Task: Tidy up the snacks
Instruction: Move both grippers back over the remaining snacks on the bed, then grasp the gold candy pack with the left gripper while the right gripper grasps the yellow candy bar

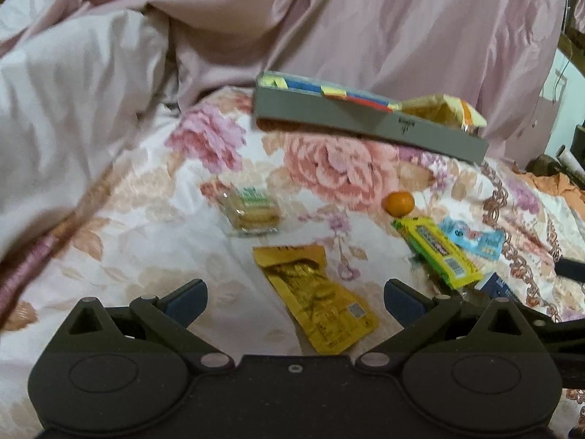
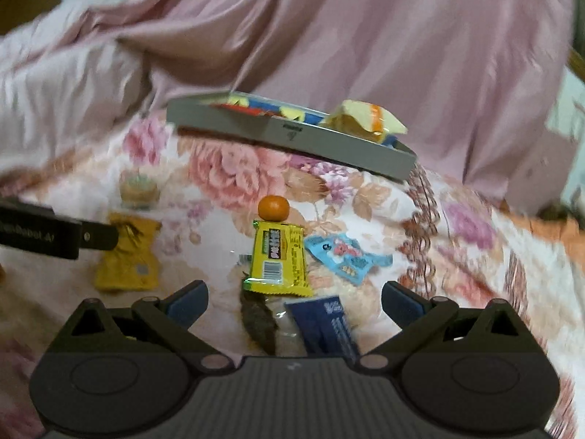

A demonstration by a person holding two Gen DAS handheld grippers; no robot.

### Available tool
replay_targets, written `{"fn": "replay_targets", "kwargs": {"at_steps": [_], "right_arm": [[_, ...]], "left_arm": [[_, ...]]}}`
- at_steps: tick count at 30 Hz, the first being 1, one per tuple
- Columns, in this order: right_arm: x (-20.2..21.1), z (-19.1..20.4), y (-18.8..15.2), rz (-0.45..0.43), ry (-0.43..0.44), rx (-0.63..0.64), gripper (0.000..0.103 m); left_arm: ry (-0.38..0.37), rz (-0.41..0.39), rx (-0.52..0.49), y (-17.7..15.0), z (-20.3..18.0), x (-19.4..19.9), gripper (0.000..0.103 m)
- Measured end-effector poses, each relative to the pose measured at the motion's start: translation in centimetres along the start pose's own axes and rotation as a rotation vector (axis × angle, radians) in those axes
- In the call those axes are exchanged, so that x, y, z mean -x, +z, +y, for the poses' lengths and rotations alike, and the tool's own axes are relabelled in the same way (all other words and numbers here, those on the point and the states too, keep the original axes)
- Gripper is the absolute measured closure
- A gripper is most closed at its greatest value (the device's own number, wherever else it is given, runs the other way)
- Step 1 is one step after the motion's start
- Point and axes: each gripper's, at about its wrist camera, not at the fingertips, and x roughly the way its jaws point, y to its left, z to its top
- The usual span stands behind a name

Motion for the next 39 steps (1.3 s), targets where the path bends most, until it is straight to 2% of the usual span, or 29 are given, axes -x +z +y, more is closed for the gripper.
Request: {"fn": "replay_targets", "kwargs": {"at_steps": [7, 12, 17, 23, 27, 32, 35, 37, 39], "right_arm": [[-2.8, 1.3, 0.2, -0.001, 0.026, 0.141, 0.0], [-4.7, 1.3, 0.3, -0.014, 0.011, 0.209, 0.0], [-7.0, 0.1, 0.4, 0.014, 0.016, 0.168, 0.0], [-8.2, -0.4, 0.9, -0.01, 0.046, 0.149, 0.001], [-8.7, -0.6, 1.1, 0.006, 0.085, 0.121, 0.01], [-9.2, -0.9, 1.2, 0.031, 0.134, 0.059, 0.019], [-9.4, -1.2, 1.3, 0.038, 0.166, 0.007, 0.019], [-9.8, -1.5, 1.4, 0.052, 0.183, -0.023, 0.02], [-10.0, -1.6, 1.4, 0.053, 0.18, -0.037, 0.024]], "left_arm": [[0.016, 0.037, 0.001, 0.2, -0.5, -2.5, 0.001], [0.044, 0.056, -0.02, 0.3, -0.8, -4.2, 0.001], [0.073, 0.039, -0.074, 0.4, -1.6, -5.4, 0.001], [0.09, 0.046, -0.121, 0.5, -2.4, -6.4, 0.001], [0.081, 0.05, -0.138, 0.3, -2.6, -6.3, 0.001], [0.056, 0.049, -0.126, 0.2, -2.6, -5.8, 0.012], [0.026, 0.051, -0.131, 0.1, -2.8, -5.7, 0.018], [-0.001, 0.064, -0.141, -0.1, -3.0, -5.9, 0.019], [0.005, 0.066, -0.165, -0.3, -3.3, -6.0, 0.019]]}}
